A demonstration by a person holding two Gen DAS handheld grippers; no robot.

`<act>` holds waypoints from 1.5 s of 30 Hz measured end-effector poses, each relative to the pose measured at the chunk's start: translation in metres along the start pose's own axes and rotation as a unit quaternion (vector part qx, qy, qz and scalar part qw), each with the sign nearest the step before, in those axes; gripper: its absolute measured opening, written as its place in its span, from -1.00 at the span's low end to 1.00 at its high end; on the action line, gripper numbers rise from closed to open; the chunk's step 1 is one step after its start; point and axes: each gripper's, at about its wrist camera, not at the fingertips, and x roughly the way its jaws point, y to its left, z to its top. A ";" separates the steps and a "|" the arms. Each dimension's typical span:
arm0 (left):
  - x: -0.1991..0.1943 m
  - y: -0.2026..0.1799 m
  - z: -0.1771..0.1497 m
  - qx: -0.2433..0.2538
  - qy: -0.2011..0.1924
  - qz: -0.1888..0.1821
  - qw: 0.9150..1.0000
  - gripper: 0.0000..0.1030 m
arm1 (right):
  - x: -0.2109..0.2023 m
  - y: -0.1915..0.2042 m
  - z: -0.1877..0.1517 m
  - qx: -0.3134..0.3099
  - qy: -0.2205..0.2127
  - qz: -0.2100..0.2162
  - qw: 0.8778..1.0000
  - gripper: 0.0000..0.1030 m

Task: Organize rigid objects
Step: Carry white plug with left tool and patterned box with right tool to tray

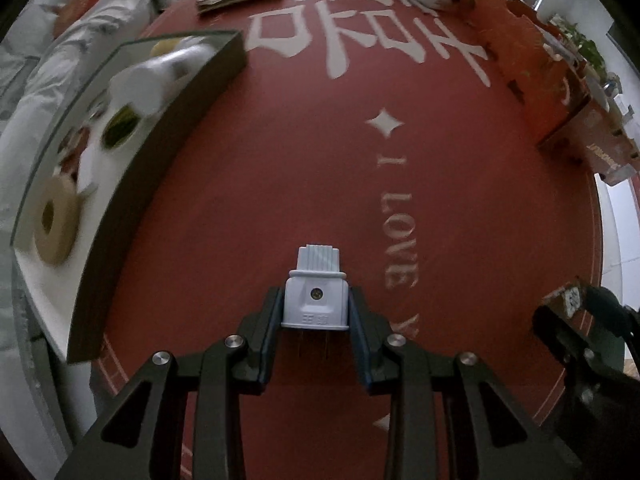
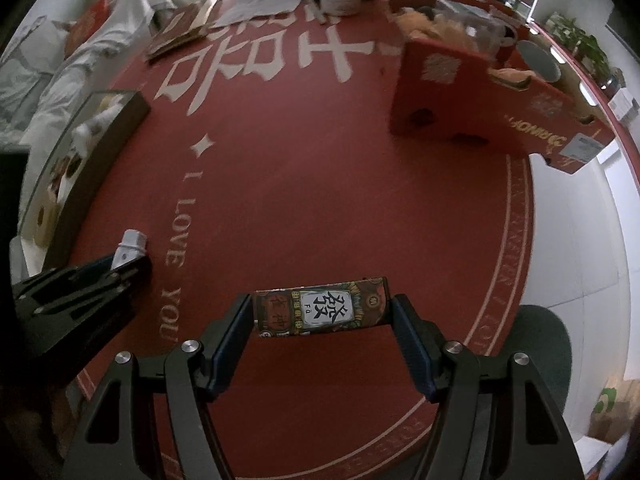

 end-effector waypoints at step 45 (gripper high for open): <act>-0.091 0.230 0.072 -0.254 -0.111 0.087 0.957 -0.32 | -0.039 0.284 0.180 -0.189 -0.086 0.105 0.972 0.37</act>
